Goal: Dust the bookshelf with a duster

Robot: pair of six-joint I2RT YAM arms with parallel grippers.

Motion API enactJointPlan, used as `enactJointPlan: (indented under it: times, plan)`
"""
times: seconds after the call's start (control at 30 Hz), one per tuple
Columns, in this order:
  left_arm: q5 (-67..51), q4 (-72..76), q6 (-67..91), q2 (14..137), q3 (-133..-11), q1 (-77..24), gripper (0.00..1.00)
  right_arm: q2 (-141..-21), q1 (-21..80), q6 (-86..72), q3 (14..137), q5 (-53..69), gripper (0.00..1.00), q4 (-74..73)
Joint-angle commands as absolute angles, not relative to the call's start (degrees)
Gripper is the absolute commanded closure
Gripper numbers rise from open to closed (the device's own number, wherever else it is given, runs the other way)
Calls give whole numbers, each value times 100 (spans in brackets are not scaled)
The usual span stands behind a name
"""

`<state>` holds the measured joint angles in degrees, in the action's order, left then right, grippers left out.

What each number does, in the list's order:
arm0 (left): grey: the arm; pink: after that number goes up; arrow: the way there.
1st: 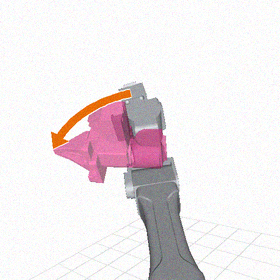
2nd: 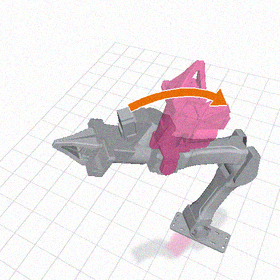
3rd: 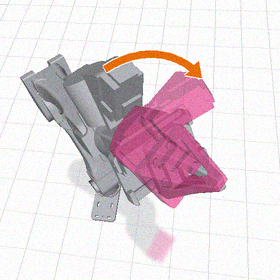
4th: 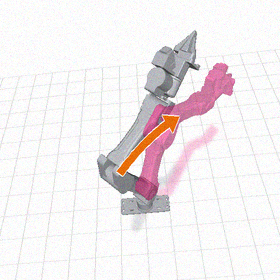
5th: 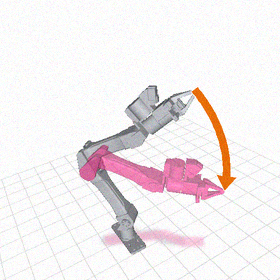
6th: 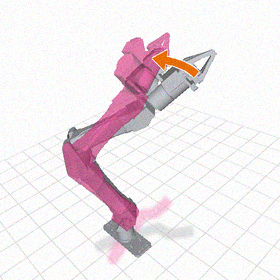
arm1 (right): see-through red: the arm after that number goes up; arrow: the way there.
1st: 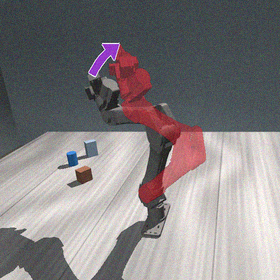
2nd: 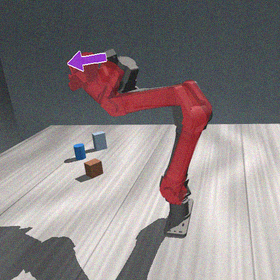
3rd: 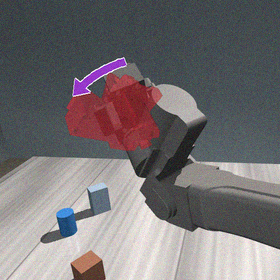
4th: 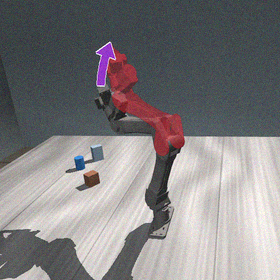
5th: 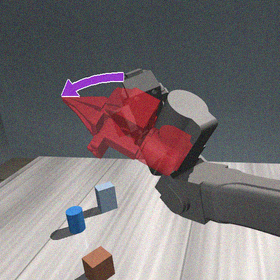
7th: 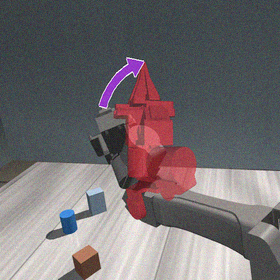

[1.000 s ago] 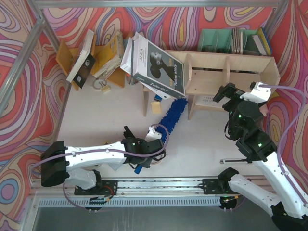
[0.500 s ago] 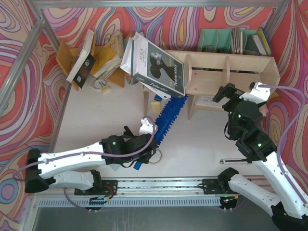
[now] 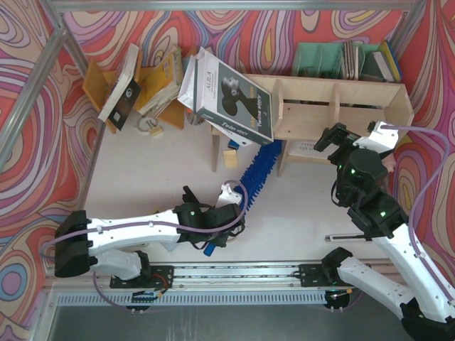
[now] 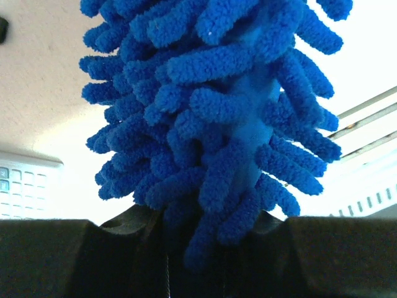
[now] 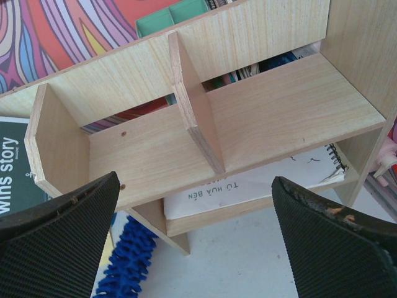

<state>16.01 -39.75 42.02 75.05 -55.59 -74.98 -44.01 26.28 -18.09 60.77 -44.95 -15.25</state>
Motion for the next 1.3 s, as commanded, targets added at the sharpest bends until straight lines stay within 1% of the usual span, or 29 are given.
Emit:
enactJointPlan:
  times: [0.0,0.23,0.47,0.7,0.9,1.13,1.27]
  plan:
    - [1398,-3676,4145,7708,-5369,-7547,100,-4376,2631,-1854,6056,-4570,1,-1542]
    - [1494,-3950,4060,7812,-5557,-7582,100,-4420,2631,-1811,6091,-4578,1,-1488]
    - [1832,-4483,4046,7434,-6213,-7735,100,-4440,2636,-1817,6144,-4553,1,-1470]
    - [1986,-4586,4133,7007,-6133,-7756,100,-4408,2636,-1834,6109,-4553,1,-1505]
    - [1714,-4522,4198,7458,-5882,-7756,100,-4427,2632,-1854,6083,-4537,1,-1497]
    - [1338,-4094,4280,7917,-5484,-7754,100,-4421,2633,-1865,6073,-4537,1,-1506]
    - [1311,-4187,4224,8140,-5646,-7757,100,-4414,2637,-1898,6073,-4518,1,-1527]
